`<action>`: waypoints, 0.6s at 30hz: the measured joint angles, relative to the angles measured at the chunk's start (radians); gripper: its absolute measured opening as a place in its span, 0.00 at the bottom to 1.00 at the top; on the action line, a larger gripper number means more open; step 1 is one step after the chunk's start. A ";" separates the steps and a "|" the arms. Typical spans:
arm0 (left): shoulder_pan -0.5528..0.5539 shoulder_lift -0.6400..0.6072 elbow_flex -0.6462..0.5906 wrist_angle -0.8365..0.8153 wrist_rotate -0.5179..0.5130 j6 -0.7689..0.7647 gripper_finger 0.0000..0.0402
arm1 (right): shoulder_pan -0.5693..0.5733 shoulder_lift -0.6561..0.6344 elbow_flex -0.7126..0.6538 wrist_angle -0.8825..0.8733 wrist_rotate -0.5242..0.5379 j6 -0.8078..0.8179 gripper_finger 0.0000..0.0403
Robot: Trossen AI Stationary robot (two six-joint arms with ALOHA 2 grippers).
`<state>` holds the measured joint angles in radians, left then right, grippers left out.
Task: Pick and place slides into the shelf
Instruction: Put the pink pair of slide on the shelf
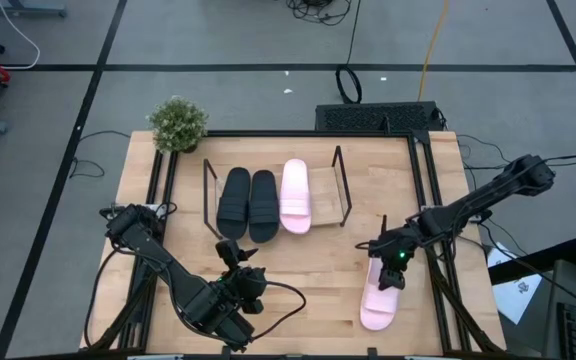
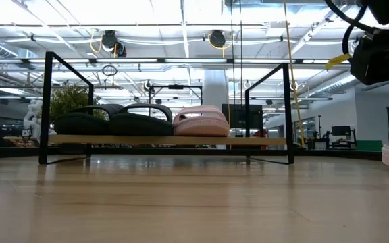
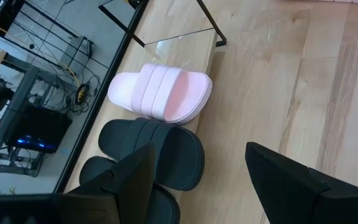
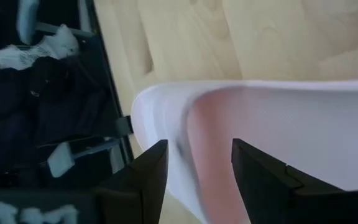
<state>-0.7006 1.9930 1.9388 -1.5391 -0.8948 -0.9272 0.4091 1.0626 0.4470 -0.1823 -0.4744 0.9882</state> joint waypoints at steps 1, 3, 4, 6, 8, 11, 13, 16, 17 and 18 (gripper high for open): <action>0.000 0.000 0.000 0.000 0.000 0.000 0.63 | 0.005 0.000 -0.015 0.026 -0.001 0.013 0.42; 0.000 0.000 0.000 0.000 0.000 0.000 0.64 | 0.019 0.000 -0.044 0.067 -0.001 0.038 0.42; 0.000 0.000 0.000 0.000 0.000 0.000 0.63 | 0.027 0.000 -0.057 0.088 -0.002 0.050 0.42; 0.000 0.000 0.000 0.000 0.000 0.000 0.64 | 0.043 0.000 -0.082 0.127 -0.001 0.072 0.42; 0.000 0.000 0.000 0.000 0.000 -0.001 0.63 | 0.058 0.000 -0.103 0.162 0.000 0.081 0.41; 0.001 0.000 0.000 0.000 -0.002 -0.003 0.63 | 0.072 0.000 -0.126 0.225 0.002 0.083 0.37; 0.002 0.000 0.000 0.000 -0.003 -0.003 0.64 | 0.078 0.000 -0.137 0.267 0.003 0.076 0.32; 0.003 0.000 0.000 0.000 -0.004 -0.004 0.64 | 0.080 0.000 -0.145 0.304 0.004 0.066 0.22; 0.003 0.000 0.000 0.001 -0.004 -0.004 0.63 | 0.080 0.000 -0.145 0.305 0.005 0.064 0.18; 0.003 0.000 0.000 0.003 -0.004 -0.004 0.63 | 0.080 0.000 -0.145 0.311 0.004 0.061 0.14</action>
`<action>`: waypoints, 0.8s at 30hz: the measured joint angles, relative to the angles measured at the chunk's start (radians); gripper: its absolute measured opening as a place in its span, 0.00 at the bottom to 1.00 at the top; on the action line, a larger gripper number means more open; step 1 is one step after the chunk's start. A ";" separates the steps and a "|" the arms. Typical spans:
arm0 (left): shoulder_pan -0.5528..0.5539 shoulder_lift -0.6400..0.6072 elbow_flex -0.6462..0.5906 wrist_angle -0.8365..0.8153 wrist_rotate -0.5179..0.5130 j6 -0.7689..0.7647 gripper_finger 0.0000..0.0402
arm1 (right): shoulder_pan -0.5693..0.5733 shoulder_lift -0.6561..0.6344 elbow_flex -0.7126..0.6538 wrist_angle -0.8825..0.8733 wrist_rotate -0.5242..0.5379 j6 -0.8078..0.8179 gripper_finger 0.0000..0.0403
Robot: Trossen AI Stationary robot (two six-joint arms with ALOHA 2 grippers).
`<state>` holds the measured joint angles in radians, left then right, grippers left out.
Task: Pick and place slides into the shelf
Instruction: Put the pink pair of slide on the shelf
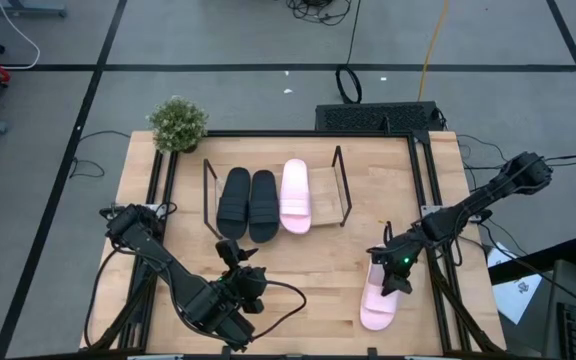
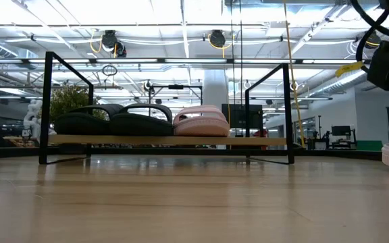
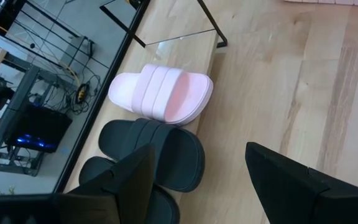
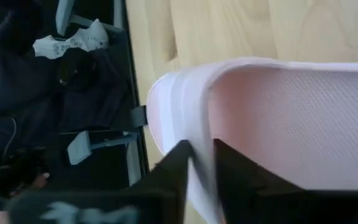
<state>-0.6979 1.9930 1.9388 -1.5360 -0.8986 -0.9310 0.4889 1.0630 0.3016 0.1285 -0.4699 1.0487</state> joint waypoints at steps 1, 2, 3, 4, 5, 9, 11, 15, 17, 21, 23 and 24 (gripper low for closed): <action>0.000 0.000 0.000 0.001 0.000 0.000 0.63 | 0.000 0.000 0.000 0.006 -0.001 -0.004 0.09; 0.000 0.000 0.000 0.001 0.000 0.000 0.64 | 0.000 0.000 0.000 0.013 -0.001 -0.008 0.05; 0.000 0.000 0.000 0.002 0.000 0.000 0.64 | 0.000 0.000 0.000 0.025 -0.001 -0.010 0.03; 0.000 0.000 0.000 0.005 0.000 0.001 0.63 | 0.000 0.000 0.000 0.041 0.000 -0.011 0.02; 0.000 0.000 0.000 0.010 0.000 0.004 0.63 | 0.000 0.000 0.000 0.059 0.002 -0.006 0.03; 0.000 0.000 0.000 0.028 -0.001 0.035 0.64 | 0.000 0.000 0.000 0.133 0.023 0.011 0.02; 0.000 0.000 0.000 0.029 -0.003 0.050 0.63 | 0.000 0.000 0.000 0.184 0.026 0.012 0.01; -0.001 0.000 0.000 0.030 -0.019 0.066 0.63 | 0.000 0.000 0.000 0.278 0.048 0.013 0.01; -0.004 0.000 0.000 0.035 -0.020 0.083 0.63 | 0.000 0.000 0.000 0.321 0.072 0.013 0.01; -0.019 0.000 0.000 0.111 -0.028 0.180 0.63 | 0.000 0.000 0.000 0.404 0.173 0.037 0.01; -0.030 0.000 0.000 0.184 -0.036 0.269 0.63 | 0.000 0.000 0.000 0.454 0.220 0.040 0.01; -0.038 0.000 0.000 0.223 -0.045 0.316 0.63 | 0.003 0.000 0.000 0.484 0.243 0.040 0.01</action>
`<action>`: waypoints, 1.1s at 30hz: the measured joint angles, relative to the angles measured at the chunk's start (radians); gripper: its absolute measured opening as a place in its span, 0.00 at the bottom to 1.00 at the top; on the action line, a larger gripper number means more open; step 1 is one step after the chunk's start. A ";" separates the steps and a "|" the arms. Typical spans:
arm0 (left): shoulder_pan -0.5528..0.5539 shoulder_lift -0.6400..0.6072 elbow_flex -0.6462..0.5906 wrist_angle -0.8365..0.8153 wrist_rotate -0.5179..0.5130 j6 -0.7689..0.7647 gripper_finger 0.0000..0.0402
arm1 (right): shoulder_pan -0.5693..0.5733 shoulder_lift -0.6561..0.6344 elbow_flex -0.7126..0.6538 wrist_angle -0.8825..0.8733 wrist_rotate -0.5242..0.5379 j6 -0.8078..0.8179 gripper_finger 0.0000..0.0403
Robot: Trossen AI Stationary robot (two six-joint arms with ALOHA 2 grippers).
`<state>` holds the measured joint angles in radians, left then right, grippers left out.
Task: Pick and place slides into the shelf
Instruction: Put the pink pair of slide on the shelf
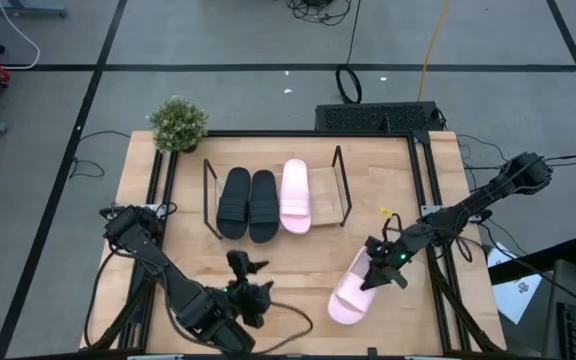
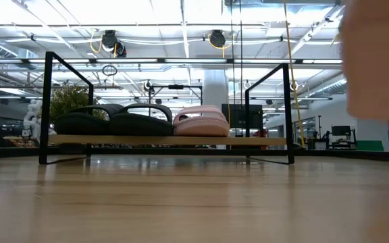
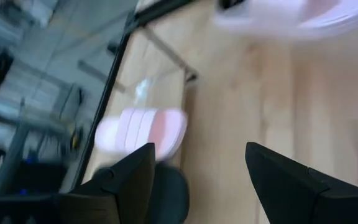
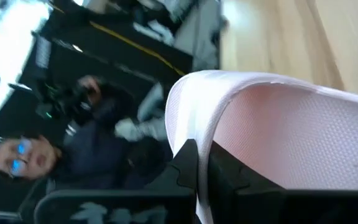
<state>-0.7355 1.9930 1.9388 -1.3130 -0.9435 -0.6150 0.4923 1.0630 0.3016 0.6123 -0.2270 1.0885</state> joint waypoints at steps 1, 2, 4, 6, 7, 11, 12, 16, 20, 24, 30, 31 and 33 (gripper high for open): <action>-0.008 0.000 0.000 0.039 -0.009 0.051 0.63 | 0.003 0.000 0.000 0.032 0.020 0.001 0.01; -0.015 0.000 0.000 0.083 -0.023 0.102 0.63 | 0.007 0.000 0.000 0.063 0.040 0.006 0.01; -0.028 0.000 0.000 0.163 -0.050 0.197 0.63 | 0.017 0.000 0.000 0.116 0.075 0.007 0.01; -0.037 0.000 0.000 0.236 -0.074 0.282 0.63 | 0.029 0.000 0.000 0.147 0.112 0.012 0.01; -0.041 0.000 0.000 0.268 -0.083 0.320 0.63 | 0.036 0.000 0.000 0.156 0.133 0.015 0.01; -0.041 0.000 0.000 0.404 -0.090 0.482 0.63 | 0.057 0.000 0.000 0.169 0.201 0.018 0.01; -0.038 0.000 0.000 0.434 -0.086 0.526 0.63 | 0.060 0.000 0.000 0.176 0.205 0.015 0.01; -0.017 0.010 -0.008 0.532 -0.063 0.683 0.63 | 0.061 0.000 0.003 0.211 0.224 0.025 0.01; 0.016 0.027 -0.025 0.614 -0.045 0.811 0.63 | 0.060 0.000 0.021 0.196 0.254 0.050 0.00; 0.043 0.048 -0.027 0.661 -0.044 0.912 0.63 | 0.061 0.024 0.061 0.200 0.274 0.051 0.00; 0.057 0.050 -0.027 0.750 -0.042 1.021 0.63 | 0.061 0.130 0.150 0.072 0.265 0.077 0.00; 0.057 0.050 -0.027 0.767 -0.042 1.041 0.63 | 0.061 0.150 0.162 0.064 0.254 0.077 0.00; 0.052 0.050 -0.027 0.797 -0.024 1.077 0.63 | 0.061 0.188 0.188 0.072 0.245 0.074 0.00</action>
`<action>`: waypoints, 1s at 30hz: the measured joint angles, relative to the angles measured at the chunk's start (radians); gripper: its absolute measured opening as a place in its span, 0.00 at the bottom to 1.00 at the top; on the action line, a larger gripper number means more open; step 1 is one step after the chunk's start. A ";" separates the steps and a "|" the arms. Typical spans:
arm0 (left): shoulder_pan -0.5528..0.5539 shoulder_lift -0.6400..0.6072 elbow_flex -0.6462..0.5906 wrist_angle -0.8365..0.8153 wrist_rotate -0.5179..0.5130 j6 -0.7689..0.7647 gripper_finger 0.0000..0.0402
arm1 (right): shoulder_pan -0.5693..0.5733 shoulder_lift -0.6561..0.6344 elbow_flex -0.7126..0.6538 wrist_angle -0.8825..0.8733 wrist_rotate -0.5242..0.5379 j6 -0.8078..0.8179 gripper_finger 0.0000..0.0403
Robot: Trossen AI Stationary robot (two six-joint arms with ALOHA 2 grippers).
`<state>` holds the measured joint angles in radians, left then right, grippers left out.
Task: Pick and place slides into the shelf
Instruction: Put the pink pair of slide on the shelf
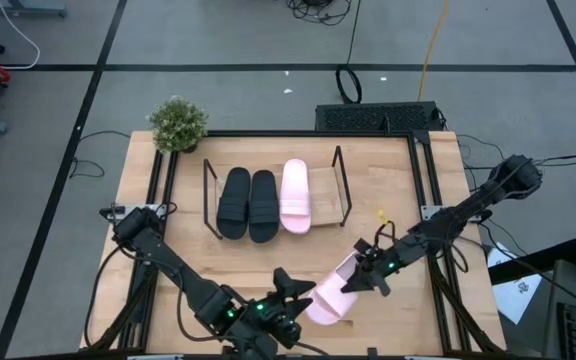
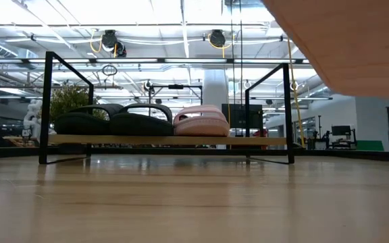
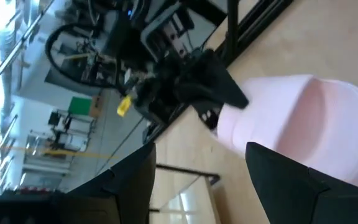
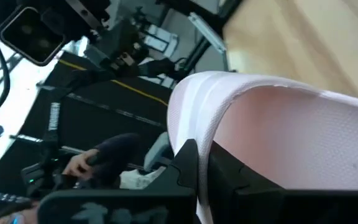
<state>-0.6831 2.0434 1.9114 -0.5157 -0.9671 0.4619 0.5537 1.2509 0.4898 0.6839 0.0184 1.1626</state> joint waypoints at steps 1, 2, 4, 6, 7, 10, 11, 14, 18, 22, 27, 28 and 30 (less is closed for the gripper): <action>-0.001 0.000 0.000 0.009 0.014 0.012 0.63 | -0.001 0.016 0.014 0.011 -0.017 -0.005 0.00; -0.002 0.000 0.000 0.011 0.031 0.016 0.63 | -0.003 0.029 0.026 0.026 -0.028 -0.012 0.00; -0.003 0.000 0.000 0.009 0.063 0.002 0.63 | -0.003 0.053 0.048 0.051 -0.046 -0.021 0.00; -0.002 0.000 0.000 0.008 0.078 -0.003 0.63 | -0.003 0.066 0.069 0.051 -0.049 -0.024 0.00; -0.003 0.000 0.000 0.009 0.078 -0.004 0.63 | -0.003 0.068 0.077 0.045 -0.050 -0.024 0.00; -0.011 0.000 0.000 0.010 0.078 -0.002 0.63 | -0.003 0.070 0.085 0.046 -0.047 -0.023 0.00; -0.015 0.000 0.000 0.010 0.078 0.000 0.63 | -0.004 0.070 0.087 0.045 -0.047 -0.023 0.00; -0.024 0.000 0.000 0.010 0.080 0.000 0.63 | -0.010 0.071 0.089 0.049 -0.046 -0.018 0.00; -0.029 0.000 0.000 0.003 0.080 0.001 0.63 | -0.028 0.070 0.089 0.050 -0.040 0.000 0.00; -0.029 0.000 0.000 -0.001 0.081 -0.003 0.63 | -0.049 0.071 0.089 0.058 -0.039 0.004 0.00; -0.016 0.012 0.002 -0.007 0.127 -0.014 0.63 | -0.066 0.070 0.089 0.107 -0.041 0.004 0.00; -0.015 0.018 0.002 -0.011 0.116 -0.003 0.63 | -0.069 0.072 0.089 0.106 -0.041 0.004 0.00; -0.011 0.033 0.002 -0.008 0.106 0.012 0.63 | -0.070 0.072 0.089 0.103 -0.039 0.009 0.00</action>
<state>-0.6942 2.0763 1.9133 -0.5241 -0.8610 0.4742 0.4836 1.3228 0.5785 0.7868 -0.0206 1.1713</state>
